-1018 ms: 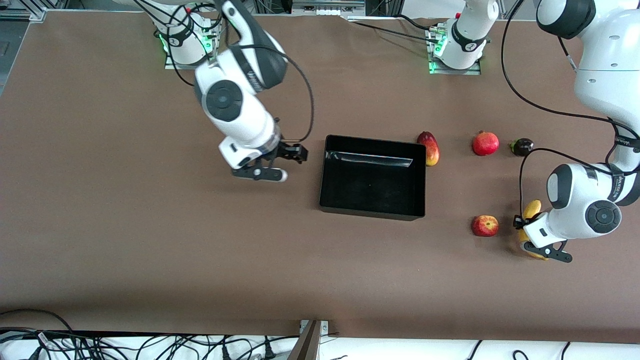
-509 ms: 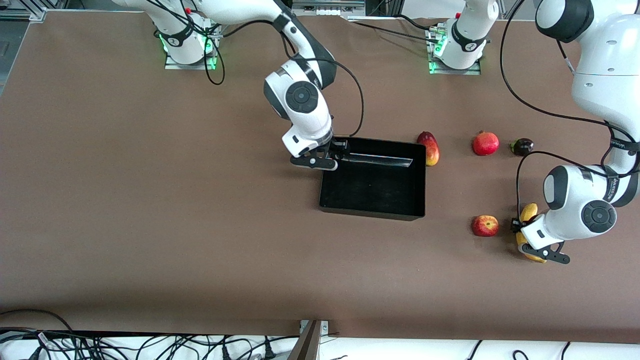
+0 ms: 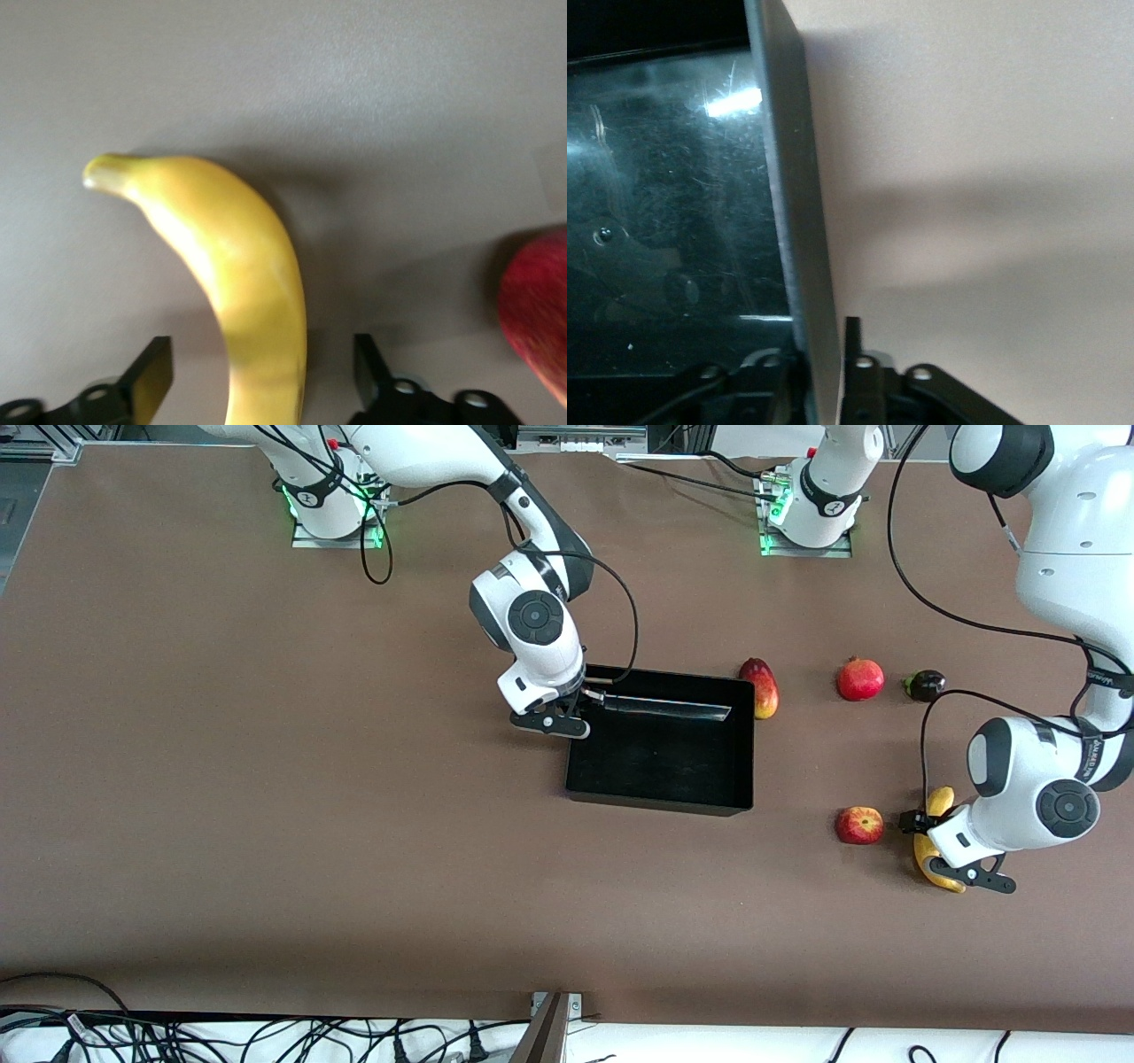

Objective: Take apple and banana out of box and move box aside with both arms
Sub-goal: 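Lower the banana beside the apple while the right gripper grasps the box rim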

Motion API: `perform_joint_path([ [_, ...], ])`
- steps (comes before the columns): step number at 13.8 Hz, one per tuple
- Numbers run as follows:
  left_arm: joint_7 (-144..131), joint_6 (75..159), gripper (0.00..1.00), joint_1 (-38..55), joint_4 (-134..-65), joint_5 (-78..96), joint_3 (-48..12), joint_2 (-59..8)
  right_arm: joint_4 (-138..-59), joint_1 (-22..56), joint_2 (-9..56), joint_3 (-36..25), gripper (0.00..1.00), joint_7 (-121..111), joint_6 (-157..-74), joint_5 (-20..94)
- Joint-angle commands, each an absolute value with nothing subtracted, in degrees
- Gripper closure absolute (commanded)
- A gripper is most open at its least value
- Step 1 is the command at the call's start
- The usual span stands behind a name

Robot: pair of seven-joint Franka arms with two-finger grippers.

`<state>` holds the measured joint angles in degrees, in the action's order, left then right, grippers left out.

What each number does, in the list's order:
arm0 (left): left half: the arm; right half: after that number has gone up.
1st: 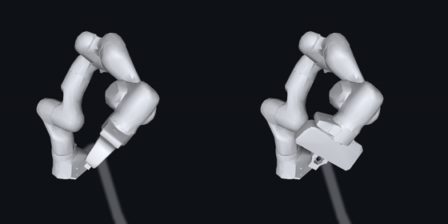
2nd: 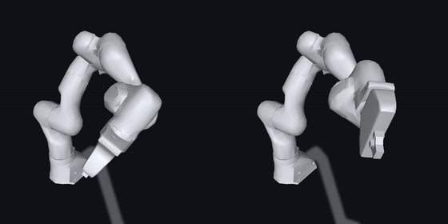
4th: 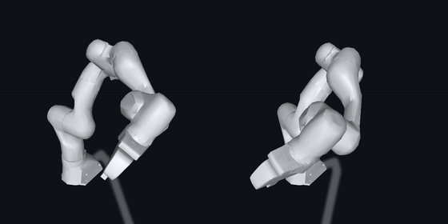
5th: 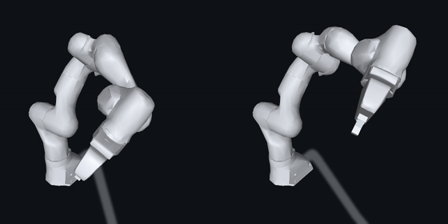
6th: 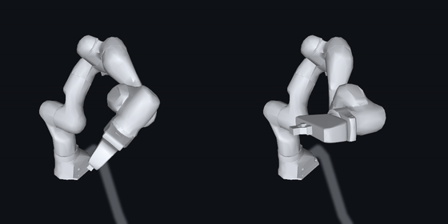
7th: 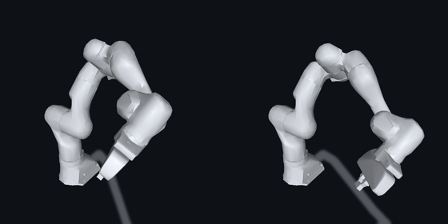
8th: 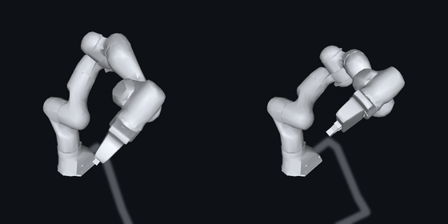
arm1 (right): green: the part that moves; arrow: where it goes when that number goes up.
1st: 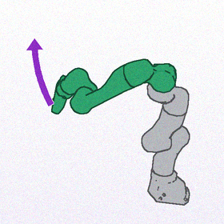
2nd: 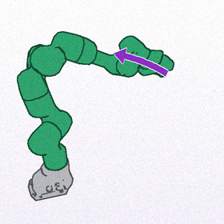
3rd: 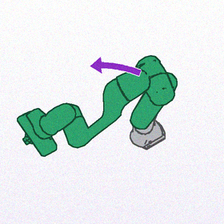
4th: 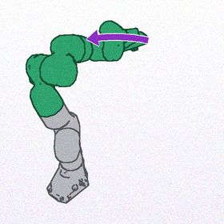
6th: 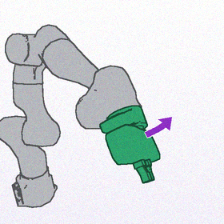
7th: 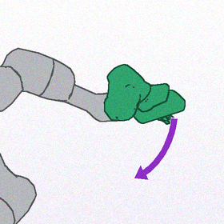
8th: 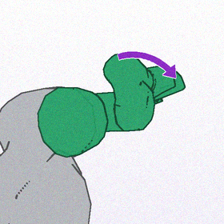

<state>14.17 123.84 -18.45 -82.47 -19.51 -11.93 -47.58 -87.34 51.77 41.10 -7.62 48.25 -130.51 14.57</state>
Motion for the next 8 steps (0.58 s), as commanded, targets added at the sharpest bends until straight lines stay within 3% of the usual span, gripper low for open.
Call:
perform_joint_path([
  [1,13.54,114.03,0.00,-17.49,-83.23,-19.08,-12.04,-40.28,-87.45,50.54,40.43,-7.73,1.00,47.99,-128.51,14.59],
  [6,10.91,100.23,0.00,-15.03,-83.41,-6.27,-11.87,-27.36,-87.45,48.08,36.48,-8.09,1.00,48.08,-122.71,14.59],
  [8,5.57,96.69,0.00,-12.58,-84.98,-4.13,-11.60,-20.95,-87.45,47.64,34.11,-10.97,1.00,45.55,-118.24,14.68],
])
